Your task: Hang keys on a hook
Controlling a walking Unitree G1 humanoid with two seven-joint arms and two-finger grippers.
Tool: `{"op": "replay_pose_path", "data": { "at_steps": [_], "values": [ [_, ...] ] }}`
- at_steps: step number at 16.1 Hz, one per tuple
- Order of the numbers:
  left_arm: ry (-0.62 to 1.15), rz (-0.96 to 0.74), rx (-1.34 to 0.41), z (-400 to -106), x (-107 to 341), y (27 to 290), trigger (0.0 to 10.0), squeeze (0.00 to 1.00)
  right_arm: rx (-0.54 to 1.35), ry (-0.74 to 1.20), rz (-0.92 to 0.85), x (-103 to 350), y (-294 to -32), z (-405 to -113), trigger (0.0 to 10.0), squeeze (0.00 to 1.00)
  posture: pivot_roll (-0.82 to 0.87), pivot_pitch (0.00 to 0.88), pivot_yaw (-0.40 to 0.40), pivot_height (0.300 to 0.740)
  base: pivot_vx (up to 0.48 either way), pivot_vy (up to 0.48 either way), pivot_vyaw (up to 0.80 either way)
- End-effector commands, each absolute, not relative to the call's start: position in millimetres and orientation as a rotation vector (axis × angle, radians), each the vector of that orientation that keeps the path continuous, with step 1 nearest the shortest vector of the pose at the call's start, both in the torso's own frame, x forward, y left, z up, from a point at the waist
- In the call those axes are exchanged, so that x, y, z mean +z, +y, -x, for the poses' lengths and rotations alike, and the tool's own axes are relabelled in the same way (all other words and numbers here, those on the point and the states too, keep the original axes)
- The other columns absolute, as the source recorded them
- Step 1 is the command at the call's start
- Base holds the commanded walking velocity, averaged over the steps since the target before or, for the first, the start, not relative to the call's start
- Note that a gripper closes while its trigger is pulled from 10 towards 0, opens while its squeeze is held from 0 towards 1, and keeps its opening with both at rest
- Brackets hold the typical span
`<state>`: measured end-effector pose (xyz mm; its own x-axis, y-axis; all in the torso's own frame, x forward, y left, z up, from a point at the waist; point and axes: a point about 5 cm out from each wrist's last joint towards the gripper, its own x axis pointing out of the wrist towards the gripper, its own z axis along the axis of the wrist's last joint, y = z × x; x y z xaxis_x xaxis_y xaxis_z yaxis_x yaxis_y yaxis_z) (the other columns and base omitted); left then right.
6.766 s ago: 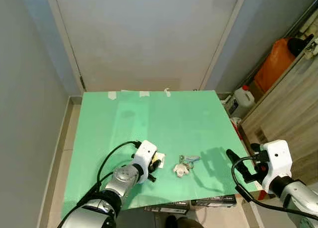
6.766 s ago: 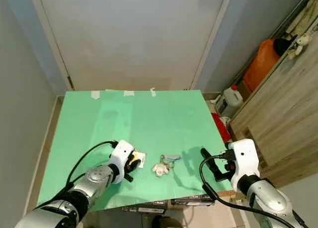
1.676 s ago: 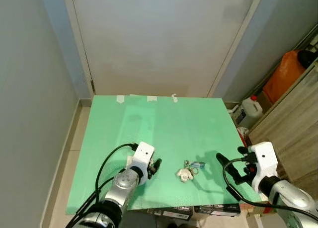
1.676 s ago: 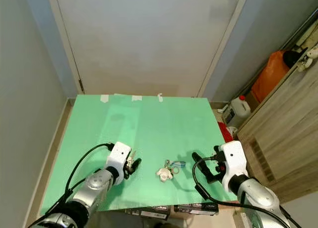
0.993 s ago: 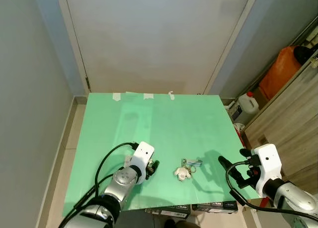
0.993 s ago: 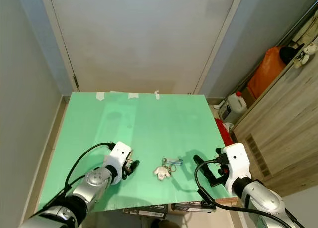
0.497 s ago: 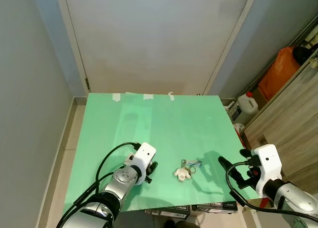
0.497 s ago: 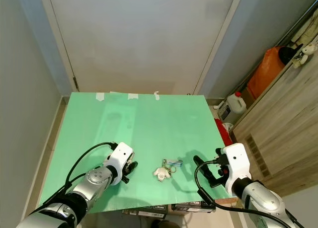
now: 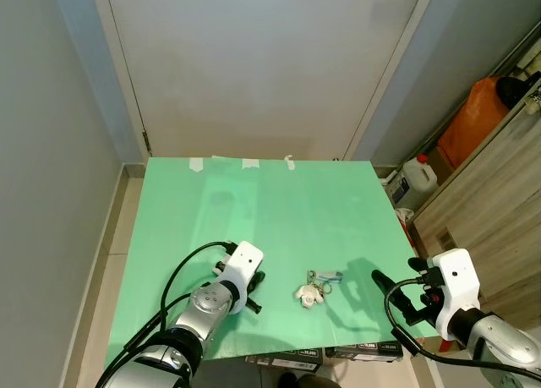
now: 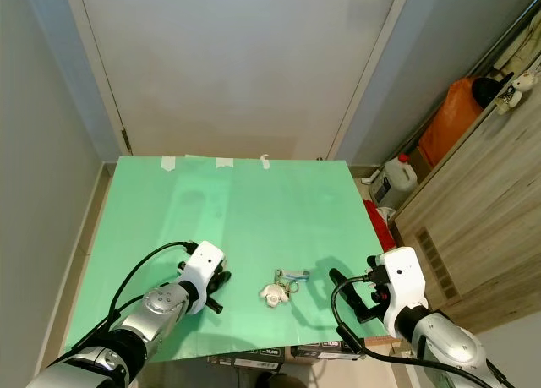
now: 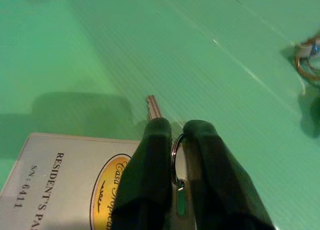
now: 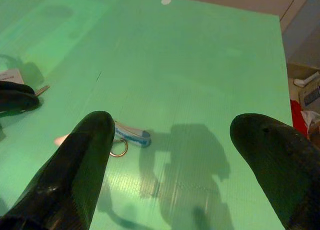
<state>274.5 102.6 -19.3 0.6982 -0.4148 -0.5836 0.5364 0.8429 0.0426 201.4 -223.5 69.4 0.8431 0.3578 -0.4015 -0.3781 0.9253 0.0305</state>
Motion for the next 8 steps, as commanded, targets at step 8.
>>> {"op": "replay_pose_path", "data": {
  "at_steps": [8],
  "values": [
    [0.247, -0.048, -0.433, -296.9, 41.0, 111.9, 0.0, 0.0, 0.423, 0.344, -0.014, 64.0, -193.5, -241.7, 10.0, 0.0, -0.02, 0.031, -0.093, 0.74, 0.0, 0.0, 0.0]
  ]
}}
